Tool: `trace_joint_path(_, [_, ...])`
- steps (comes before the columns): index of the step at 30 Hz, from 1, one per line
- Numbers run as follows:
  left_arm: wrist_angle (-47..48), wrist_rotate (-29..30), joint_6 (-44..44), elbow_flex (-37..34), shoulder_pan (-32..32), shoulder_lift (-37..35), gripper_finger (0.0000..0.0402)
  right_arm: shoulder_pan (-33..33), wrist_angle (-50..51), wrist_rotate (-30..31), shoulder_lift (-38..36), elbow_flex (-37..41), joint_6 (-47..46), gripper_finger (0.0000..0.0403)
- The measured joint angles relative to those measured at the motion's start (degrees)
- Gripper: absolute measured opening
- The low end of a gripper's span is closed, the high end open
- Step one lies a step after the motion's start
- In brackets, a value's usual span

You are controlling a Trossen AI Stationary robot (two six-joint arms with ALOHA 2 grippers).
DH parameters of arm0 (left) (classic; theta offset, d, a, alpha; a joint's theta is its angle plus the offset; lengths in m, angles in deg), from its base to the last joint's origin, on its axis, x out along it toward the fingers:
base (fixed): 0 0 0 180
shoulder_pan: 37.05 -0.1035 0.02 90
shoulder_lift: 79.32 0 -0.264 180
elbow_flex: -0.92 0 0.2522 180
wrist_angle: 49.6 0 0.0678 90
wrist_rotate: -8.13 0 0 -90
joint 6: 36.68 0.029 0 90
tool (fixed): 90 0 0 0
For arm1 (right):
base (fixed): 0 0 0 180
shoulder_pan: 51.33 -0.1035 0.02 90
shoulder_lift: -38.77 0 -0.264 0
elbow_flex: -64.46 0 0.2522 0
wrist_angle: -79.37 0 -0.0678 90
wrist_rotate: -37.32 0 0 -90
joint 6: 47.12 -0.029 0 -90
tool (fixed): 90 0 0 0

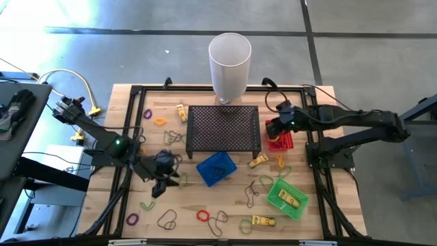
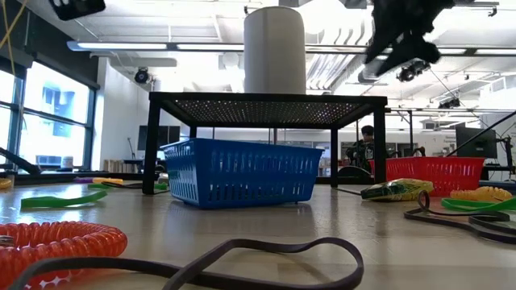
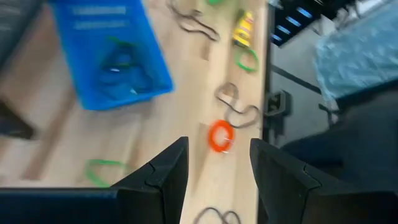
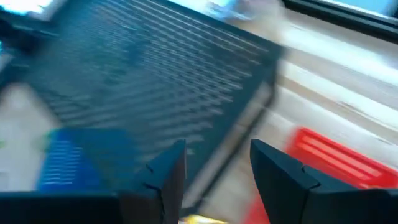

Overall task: Pick & Place Office Desk Supplies
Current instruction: Put the green rubber band into the blue bin

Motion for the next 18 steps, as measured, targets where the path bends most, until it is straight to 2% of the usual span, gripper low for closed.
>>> trace_joint_path(10, [16.2, 0.2, 4.1, 0.0, -17.3, -10.8, 0.0159, -14.6, -10.0, 0.2, -0.8, 0.0, -0.9, 0.0167])
trace_joint_path(14, [20.9, 0.2, 8.6, 0.0, -22.6, -11.4, 0.0159, -20.3, -12.9, 0.3, 0.0, 0.0, -1.3, 0.0167])
trace_joint_path(18, [23.5, -1.6, 13.4, 0.0, -27.4, -10.5, 0.0159, -24.5, -15.2, 3.0, 0.0, 0.0, -1.5, 0.0167])
